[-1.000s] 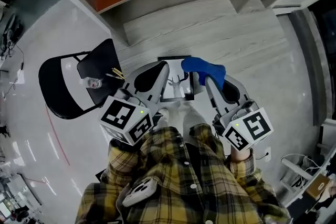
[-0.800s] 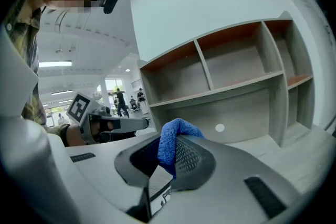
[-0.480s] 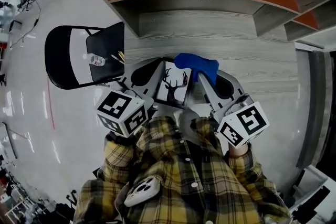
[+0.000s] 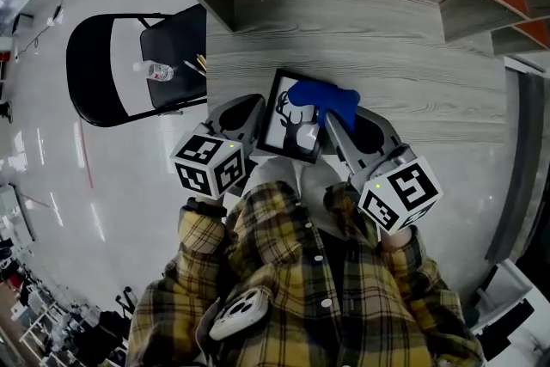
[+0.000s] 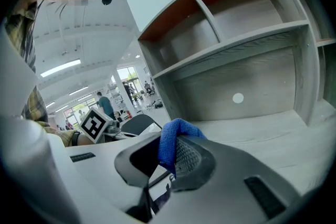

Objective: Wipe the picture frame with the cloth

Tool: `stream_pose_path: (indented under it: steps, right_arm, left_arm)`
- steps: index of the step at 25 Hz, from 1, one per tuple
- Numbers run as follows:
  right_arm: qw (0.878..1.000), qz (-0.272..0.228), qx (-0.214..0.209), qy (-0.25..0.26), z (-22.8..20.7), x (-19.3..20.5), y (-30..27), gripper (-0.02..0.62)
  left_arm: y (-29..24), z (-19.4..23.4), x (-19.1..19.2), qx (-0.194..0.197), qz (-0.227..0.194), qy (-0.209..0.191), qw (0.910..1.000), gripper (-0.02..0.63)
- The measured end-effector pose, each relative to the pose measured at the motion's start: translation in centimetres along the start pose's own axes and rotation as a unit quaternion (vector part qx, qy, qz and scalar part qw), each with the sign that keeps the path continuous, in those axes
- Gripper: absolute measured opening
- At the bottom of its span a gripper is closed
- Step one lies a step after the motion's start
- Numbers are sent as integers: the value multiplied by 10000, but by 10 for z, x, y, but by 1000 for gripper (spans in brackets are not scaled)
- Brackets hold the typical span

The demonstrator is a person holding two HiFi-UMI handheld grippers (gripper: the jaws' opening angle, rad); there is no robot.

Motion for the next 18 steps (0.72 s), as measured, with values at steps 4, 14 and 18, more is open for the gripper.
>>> stream_pose_path:
  steps: [4,14,18]
  right_arm:
    - [9998,203,31,-35,4,21,-13,41]
    - [9991,363,-12,-229,8,39,-30,41]
    - [9991,357,-7,-240,7,37,-33,41]
  left_arm:
    - [-17,18,40,276,427,187,9985,6]
    - [-40,49,99,362,1103,365,9926,16]
    - [-44,49,110,547,1317,480,9886,75]
Point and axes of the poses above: the fingertips, and each gripper's own axes: y backward along the fingers, z to its left, x out of its underside, the point moved 1 cm from there along y, backward along the fingers, and after that the axes turned 3 degrees about x, right-handed, at the moved point
